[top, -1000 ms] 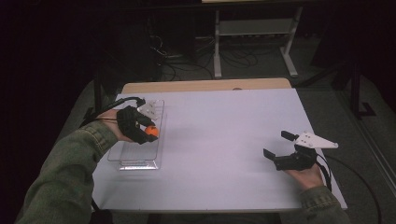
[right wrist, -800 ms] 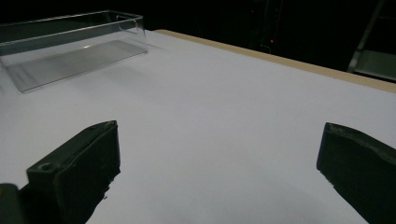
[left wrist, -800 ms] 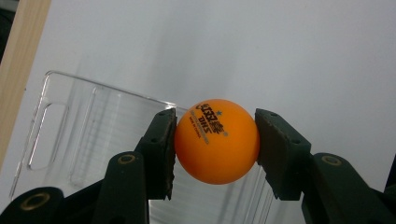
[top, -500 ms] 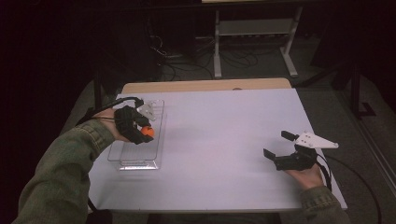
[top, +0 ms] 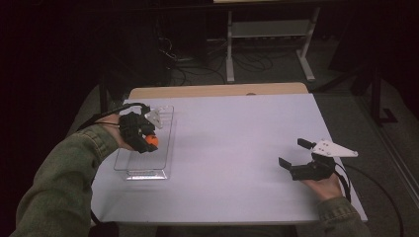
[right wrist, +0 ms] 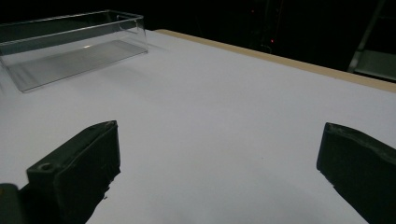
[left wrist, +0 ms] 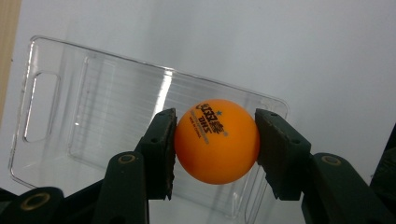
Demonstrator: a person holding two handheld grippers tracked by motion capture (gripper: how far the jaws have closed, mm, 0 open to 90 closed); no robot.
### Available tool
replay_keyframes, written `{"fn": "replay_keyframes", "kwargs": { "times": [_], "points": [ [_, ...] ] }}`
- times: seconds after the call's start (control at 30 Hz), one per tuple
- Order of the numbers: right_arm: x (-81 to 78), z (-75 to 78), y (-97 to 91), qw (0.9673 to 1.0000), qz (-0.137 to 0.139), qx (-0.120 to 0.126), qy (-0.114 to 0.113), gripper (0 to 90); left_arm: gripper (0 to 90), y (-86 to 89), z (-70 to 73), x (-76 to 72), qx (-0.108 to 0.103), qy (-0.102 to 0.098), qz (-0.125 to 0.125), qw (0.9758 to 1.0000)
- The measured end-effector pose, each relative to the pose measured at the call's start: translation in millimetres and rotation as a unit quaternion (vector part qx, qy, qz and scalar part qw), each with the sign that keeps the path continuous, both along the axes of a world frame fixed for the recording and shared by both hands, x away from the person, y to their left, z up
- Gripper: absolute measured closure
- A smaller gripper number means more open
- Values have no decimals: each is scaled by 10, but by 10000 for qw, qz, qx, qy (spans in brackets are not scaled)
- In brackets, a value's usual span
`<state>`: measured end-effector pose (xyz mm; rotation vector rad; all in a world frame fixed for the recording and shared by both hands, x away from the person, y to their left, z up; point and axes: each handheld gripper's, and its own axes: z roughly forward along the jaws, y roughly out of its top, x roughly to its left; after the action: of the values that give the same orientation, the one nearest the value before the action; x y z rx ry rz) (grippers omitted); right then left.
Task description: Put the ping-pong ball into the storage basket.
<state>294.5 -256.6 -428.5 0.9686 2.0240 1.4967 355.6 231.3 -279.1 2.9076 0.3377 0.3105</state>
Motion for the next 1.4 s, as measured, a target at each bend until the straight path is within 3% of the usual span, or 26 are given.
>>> {"fn": "replay_keyframes", "kwargs": {
  "times": [0.23,0.67,0.93,1.13,1.4],
  "points": [
    [0,-1,2,10000,4,-6,0,0,500,-8,-39,5,165,62,-41,9998],
    [2,-3,3,10000,4,-18,-2,0,500,-21,-130,-2,269,115,-108,9995],
    [2,-3,0,10000,-9,-28,-1,0,500,-40,-195,-7,218,156,-168,9995],
    [1,-3,1,10000,-6,-29,-4,0,500,-90,-282,-12,294,221,-258,9990],
    [1,-1,-5,10000,-2,-27,-8,0,500,-82,-335,-14,240,249,-217,9992]
  ]
}}
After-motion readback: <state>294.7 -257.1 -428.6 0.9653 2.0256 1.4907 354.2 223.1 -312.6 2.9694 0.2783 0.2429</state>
